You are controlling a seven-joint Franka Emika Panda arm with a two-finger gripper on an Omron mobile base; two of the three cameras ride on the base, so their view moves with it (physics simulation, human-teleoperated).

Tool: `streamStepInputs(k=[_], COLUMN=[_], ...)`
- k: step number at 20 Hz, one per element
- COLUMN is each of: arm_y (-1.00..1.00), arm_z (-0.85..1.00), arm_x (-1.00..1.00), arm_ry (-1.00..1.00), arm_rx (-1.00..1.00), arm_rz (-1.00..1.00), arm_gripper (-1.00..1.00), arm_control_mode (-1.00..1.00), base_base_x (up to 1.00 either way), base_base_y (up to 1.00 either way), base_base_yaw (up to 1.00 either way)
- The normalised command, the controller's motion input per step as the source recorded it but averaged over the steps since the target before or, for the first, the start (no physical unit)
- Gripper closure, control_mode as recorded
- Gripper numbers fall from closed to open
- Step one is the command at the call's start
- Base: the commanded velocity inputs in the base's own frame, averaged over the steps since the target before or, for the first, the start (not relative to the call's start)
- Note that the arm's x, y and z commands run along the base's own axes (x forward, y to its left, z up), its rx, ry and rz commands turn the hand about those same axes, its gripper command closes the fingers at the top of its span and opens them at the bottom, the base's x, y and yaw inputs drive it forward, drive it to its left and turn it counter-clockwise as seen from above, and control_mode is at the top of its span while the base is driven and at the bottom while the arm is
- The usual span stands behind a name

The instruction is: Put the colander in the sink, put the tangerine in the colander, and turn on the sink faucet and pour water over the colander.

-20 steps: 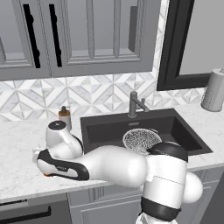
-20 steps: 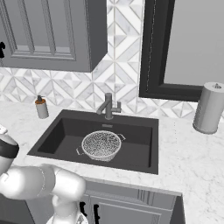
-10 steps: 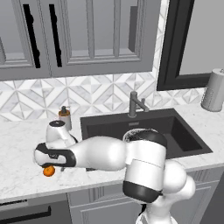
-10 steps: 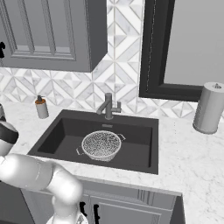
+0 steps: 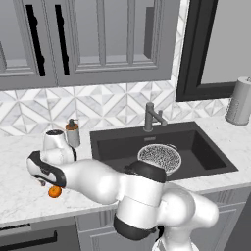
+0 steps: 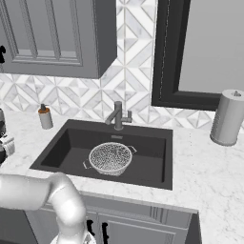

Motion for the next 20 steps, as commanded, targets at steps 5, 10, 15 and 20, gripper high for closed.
streamStepInputs(k=[5,10,15,20], arm_y=[0.04,-0.16,-0.11,-0.15], arm_z=[-0.1,-0.16,-0.23,-0.23], arm_x=[-0.14,-0.29,-0.16,0.02], arm_ry=[0.02,0.0,0.0,0.0], arm_rx=[-0.05,-0.08,-0.09,-0.01], arm_rz=[-0.01,0.0,0.0,0.0], arm_gripper=[-1.0,-1.0,-1.0,-1.0], arm_control_mode=[-1.0,-1.0,-1.0,-1.0], base_base_x=[0.0,0.0,0.0,0.0], base_base_y=[0.0,0.0,0.0,0.0], base_base_yaw=[0.0,0.0,0.0,0.0])
